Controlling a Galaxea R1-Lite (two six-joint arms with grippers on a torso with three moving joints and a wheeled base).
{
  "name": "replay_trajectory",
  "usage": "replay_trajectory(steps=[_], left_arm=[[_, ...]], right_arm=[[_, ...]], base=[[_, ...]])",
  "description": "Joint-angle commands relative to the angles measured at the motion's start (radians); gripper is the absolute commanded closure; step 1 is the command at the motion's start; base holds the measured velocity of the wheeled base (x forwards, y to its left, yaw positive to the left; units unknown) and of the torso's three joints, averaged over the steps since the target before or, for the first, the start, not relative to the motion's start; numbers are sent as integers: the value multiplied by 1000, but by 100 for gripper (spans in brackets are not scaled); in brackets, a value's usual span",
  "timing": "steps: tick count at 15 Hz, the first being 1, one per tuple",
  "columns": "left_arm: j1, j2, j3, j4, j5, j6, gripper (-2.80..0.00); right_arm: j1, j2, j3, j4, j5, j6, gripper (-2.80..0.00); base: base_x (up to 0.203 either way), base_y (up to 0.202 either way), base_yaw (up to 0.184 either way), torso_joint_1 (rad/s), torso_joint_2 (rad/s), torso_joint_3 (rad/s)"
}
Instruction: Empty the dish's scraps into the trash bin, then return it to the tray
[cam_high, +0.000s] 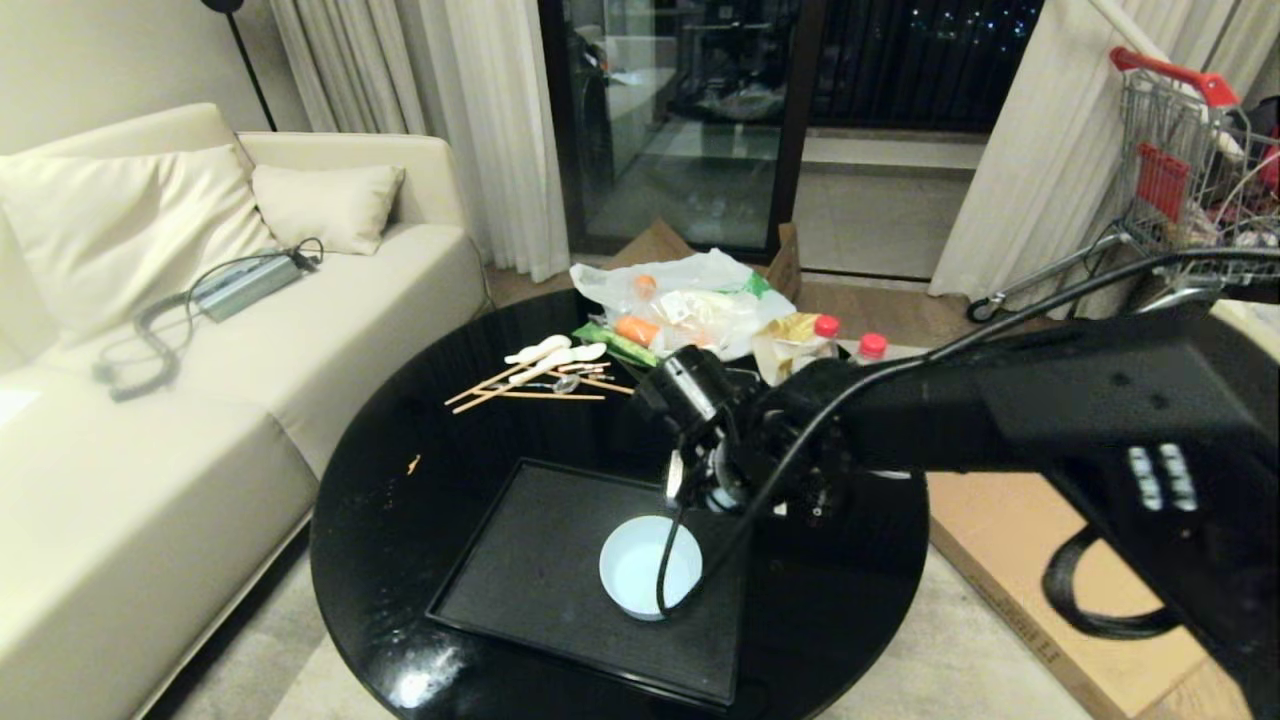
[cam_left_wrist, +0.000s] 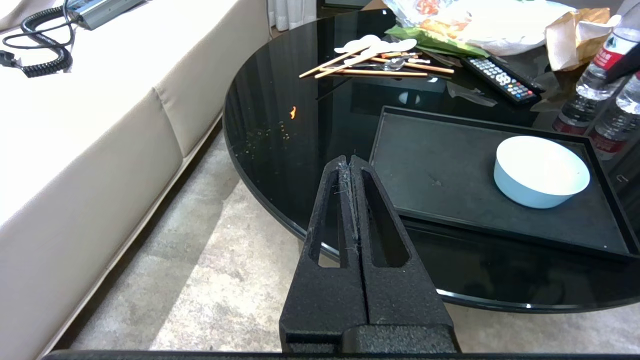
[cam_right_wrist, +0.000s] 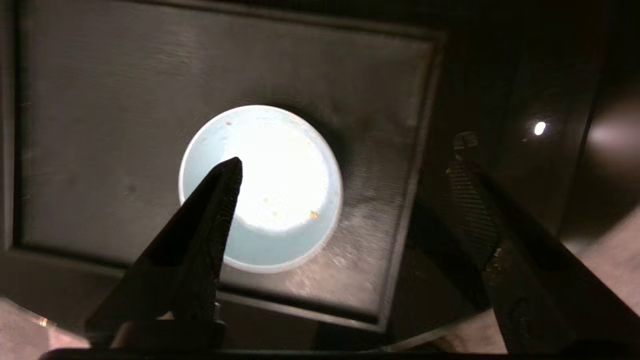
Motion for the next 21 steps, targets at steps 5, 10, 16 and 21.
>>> replay_trajectory(steps=[5, 10, 16, 21], left_arm=[[0, 0, 0, -1, 1, -1, 0], [0, 0, 0, -1, 1, -1, 0], [0, 0, 0, -2, 1, -1, 0], [0, 0, 0, -2, 1, -1, 0]], right_arm=[[8, -415, 307, -86, -44, -141, -280], [5, -719, 695, -261, -47, -290, 0], [-73, -1091, 980, -321, -81, -423, 0], [-248, -1326, 1211, -442, -86, -498, 0]], base=[[0, 0, 0, 0, 0, 0], [0, 0, 0, 0, 0, 0], [0, 0, 0, 0, 0, 0], [0, 0, 0, 0, 0, 0]])
